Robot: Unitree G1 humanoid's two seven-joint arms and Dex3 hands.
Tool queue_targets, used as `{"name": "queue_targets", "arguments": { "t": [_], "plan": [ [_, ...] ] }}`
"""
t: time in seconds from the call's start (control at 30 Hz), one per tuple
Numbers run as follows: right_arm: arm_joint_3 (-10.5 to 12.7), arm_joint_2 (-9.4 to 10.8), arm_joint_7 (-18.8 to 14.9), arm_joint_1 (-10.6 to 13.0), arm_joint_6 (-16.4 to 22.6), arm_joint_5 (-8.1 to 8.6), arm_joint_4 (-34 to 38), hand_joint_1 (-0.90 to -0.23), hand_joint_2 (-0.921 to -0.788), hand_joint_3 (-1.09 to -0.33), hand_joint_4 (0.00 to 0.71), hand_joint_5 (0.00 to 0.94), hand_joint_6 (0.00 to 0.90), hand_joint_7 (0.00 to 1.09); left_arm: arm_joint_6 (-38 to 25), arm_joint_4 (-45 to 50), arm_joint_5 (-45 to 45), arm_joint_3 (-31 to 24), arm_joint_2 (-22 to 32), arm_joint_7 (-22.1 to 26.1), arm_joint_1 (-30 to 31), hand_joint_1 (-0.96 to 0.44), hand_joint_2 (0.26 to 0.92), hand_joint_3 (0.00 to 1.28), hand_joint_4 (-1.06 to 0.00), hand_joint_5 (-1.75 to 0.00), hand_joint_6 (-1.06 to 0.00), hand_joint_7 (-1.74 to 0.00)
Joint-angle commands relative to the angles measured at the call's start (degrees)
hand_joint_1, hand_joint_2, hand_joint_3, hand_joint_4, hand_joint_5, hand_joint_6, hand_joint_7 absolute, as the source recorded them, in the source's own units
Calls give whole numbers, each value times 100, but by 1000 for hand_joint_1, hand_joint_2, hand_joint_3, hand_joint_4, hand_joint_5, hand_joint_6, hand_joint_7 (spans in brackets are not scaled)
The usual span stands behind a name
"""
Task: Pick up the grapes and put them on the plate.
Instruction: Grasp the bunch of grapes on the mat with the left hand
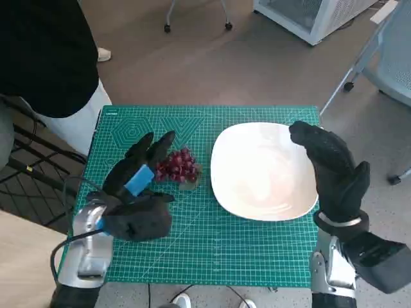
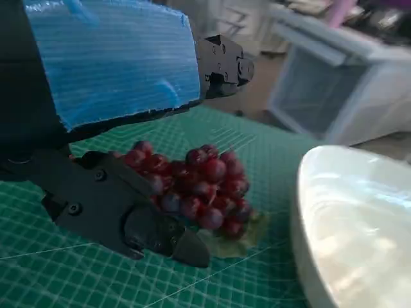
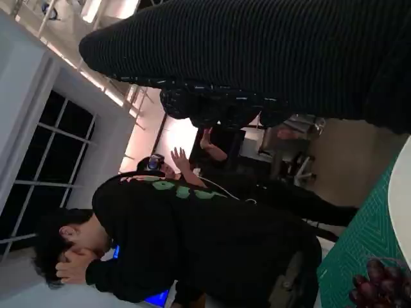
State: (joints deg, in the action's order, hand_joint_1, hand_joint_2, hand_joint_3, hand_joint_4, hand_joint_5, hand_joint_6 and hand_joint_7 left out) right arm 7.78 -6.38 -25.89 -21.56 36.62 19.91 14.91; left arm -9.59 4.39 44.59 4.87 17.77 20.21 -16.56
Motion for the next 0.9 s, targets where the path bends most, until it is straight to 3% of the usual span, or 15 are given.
{"name": "queue_targets", "arguments": {
  "t": [0.03,0.5,0.9],
  "plan": [
    [5,15,40,137,-75,-42,15,-420,-921,-539,369,1,162,399,-271,69,43,186,86,6,-51,-506,708,0,1,1,-121,-16],
    [38,10,25,180,-68,-9,25,-419,-921,-537,369,1,160,401,-751,-441,73,563,175,-86,-491,-470,708,0,1,1,-139,-12],
    [40,39,23,177,-77,9,53,-418,-921,-535,370,1,162,399,-847,-1631,87,997,215,-316,-1254,-404,706,1,1,1,-147,-6]
  ]
}}
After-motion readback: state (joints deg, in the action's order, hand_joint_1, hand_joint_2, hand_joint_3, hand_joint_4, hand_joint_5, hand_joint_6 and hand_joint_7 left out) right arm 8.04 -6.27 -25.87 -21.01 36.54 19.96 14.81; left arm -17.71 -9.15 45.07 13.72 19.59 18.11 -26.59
